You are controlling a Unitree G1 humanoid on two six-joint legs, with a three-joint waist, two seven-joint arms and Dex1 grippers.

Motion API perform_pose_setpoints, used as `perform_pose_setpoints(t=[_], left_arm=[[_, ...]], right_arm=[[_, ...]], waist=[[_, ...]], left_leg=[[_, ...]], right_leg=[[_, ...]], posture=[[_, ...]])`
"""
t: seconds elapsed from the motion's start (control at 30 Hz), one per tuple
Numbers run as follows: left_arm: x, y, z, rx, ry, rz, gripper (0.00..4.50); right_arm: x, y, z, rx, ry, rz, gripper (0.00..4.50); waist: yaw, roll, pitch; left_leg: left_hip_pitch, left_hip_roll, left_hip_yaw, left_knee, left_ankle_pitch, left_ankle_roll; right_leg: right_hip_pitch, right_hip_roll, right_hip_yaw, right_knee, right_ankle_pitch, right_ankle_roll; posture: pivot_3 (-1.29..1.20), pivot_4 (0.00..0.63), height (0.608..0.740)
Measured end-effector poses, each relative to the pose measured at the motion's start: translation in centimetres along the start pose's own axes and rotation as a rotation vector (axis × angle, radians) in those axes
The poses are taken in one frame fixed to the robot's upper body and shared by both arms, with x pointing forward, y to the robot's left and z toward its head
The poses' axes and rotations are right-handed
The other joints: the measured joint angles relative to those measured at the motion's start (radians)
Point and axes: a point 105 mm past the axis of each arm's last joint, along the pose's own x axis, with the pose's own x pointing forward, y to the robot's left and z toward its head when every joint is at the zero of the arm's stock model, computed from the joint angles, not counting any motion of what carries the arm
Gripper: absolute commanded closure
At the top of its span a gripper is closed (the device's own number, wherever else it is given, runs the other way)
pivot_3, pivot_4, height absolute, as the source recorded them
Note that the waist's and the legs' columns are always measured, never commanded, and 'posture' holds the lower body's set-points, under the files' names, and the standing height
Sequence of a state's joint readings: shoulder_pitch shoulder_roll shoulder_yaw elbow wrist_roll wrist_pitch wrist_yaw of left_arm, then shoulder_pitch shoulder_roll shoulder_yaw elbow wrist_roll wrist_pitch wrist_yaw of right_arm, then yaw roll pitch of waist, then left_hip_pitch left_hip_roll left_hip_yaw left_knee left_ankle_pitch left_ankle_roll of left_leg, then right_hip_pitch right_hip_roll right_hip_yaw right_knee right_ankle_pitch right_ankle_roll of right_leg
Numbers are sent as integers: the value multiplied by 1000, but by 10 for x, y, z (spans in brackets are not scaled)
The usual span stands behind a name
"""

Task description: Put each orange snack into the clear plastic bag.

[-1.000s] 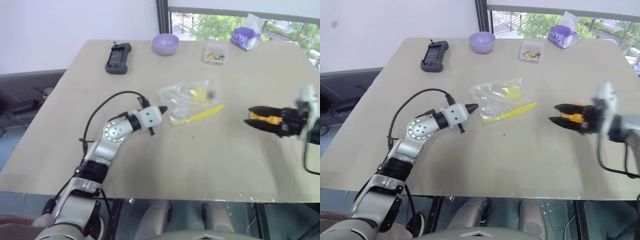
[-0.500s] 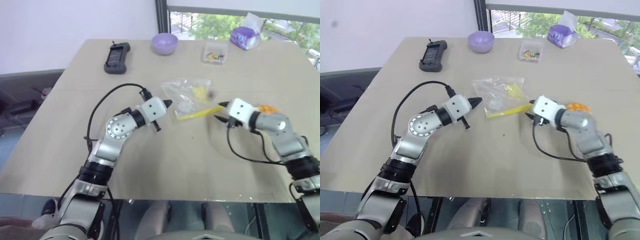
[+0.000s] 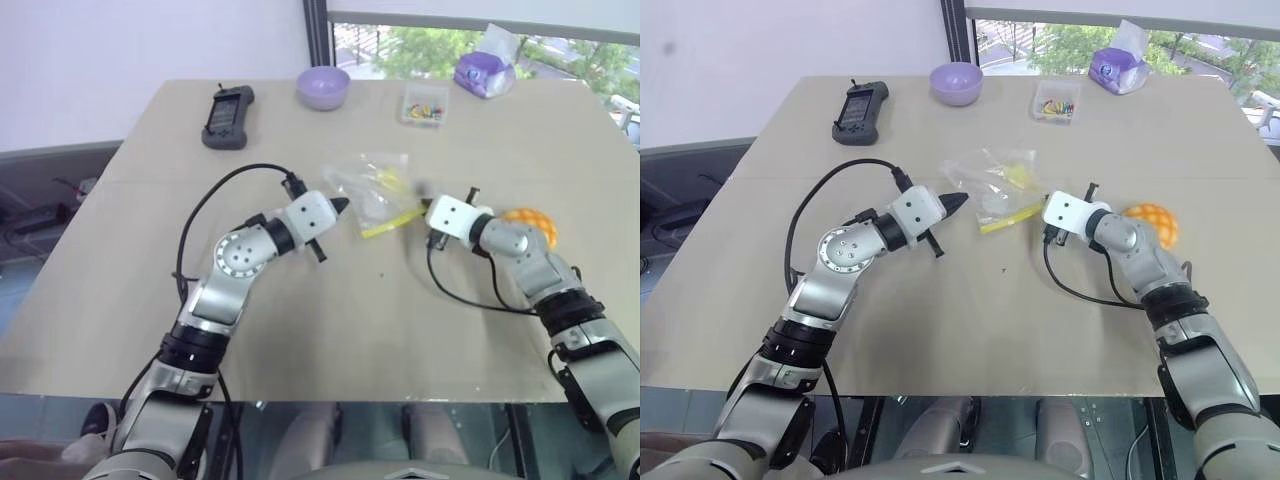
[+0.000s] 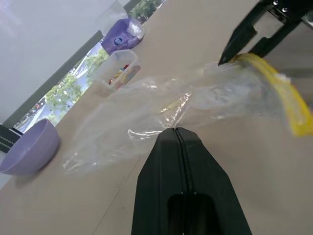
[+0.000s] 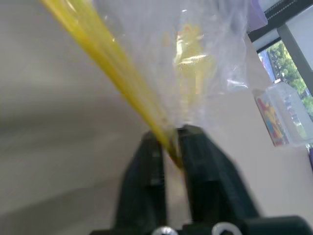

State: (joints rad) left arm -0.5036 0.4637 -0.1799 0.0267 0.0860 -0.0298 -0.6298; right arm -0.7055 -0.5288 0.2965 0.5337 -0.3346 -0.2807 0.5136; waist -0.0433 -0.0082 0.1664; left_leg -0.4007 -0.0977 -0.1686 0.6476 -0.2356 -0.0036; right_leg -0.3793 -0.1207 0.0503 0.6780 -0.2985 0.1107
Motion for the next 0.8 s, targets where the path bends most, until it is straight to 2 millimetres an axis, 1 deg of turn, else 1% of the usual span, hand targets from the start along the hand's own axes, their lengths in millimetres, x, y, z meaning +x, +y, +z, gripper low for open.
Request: perform_pose_setpoints(t=[0.2, 0.27, 0.33, 0.37, 0.4, 0.43, 0.47, 0.5, 0.53, 0.57, 0.67, 0.8], left_arm=[[-2, 0, 0, -1, -2, 4, 4500], [-3, -1, -2, 7, 8, 2, 4500], [-6, 0, -3, 19, 17, 1, 3974], [-7, -1, -4, 21, 20, 2, 3855], [-10, -2, -5, 25, 24, -2, 3280], [-11, -3, -5, 32, 25, -8, 2842], [-12, -2, -4, 45, 23, -10, 2634], [-13, -2, -3, 57, 17, -11, 2090], [-13, -2, -1, 71, 7, -11, 1813], [-12, -2, 0, 84, 0, -13, 1433], [-12, -5, 5, 127, -20, -26, 1433], [-12, -8, 17, 148, -58, -37, 1433]], right_arm=[[0, -1, 4, 17, -24, 3, 4469], [-1, -2, 10, 22, -50, 19, 4469], [-2, -3, 17, 17, -72, 32, 4500], [-3, -5, 21, 9, -81, 42, 4500], [-5, -7, 25, -3, -85, 57, 4500], [-7, -9, 27, -12, -87, 68, 4500], [-9, -11, 29, -18, -86, 79, 4500], [-9, -11, 30, -20, -82, 86, 4500], [-10, -12, 32, -21, -77, 94, 4500], [-10, -12, 34, -21, -76, 99, 4500], [-11, -15, 39, -16, -55, 100, 4500], [-9, -16, 35, -14, 19, 95, 4500]], waist=[[-1, 0, 0], [-1, 0, 0], [-1, 0, 0], [-1, 0, 0], [-1, 0, 0], [0, 0, 0], [1, 0, 0], [2, 0, 0], [2, 0, 0], [2, 0, 0], [1, 0, 0], [2, 0, 0]], left_leg=[[0, 0, 0, 0, 0, 0], [0, 0, 0, 0, 0, 0], [0, 0, 0, 0, 0, 0], [0, 0, 0, 0, 0, 0], [0, 0, 0, 0, 0, 0], [0, 0, 0, 0, 0, 0], [0, 0, 0, 0, 0, 0], [0, 0, 0, 0, 0, 0], [0, 0, 0, 0, 0, 0], [0, 0, 0, 0, 0, 0], [0, 0, 0, 0, 0, 0], [0, 0, 0, 0, 0, 0]], right_leg=[[0, 0, 0, 0, 0, 0], [0, 0, 0, 0, 0, 0], [0, 0, 0, 0, 0, 0], [0, 0, 0, 0, 0, 0], [0, 0, 0, 0, 0, 0], [0, 0, 0, 0, 0, 0], [0, 0, 0, 0, 0, 0], [0, 0, 0, 0, 0, 0], [0, 0, 0, 0, 0, 0], [0, 0, 0, 0, 0, 0], [0, 0, 0, 0, 0, 0], [0, 0, 0, 0, 0, 0]], posture=[[0, 150, 740], [0, 150, 740], [0, 150, 740], [0, 150, 740], [0, 150, 740], [0, 150, 740], [0, 150, 740], [0, 150, 740], [0, 150, 740], [0, 150, 740], [0, 150, 740], [0, 150, 740]])
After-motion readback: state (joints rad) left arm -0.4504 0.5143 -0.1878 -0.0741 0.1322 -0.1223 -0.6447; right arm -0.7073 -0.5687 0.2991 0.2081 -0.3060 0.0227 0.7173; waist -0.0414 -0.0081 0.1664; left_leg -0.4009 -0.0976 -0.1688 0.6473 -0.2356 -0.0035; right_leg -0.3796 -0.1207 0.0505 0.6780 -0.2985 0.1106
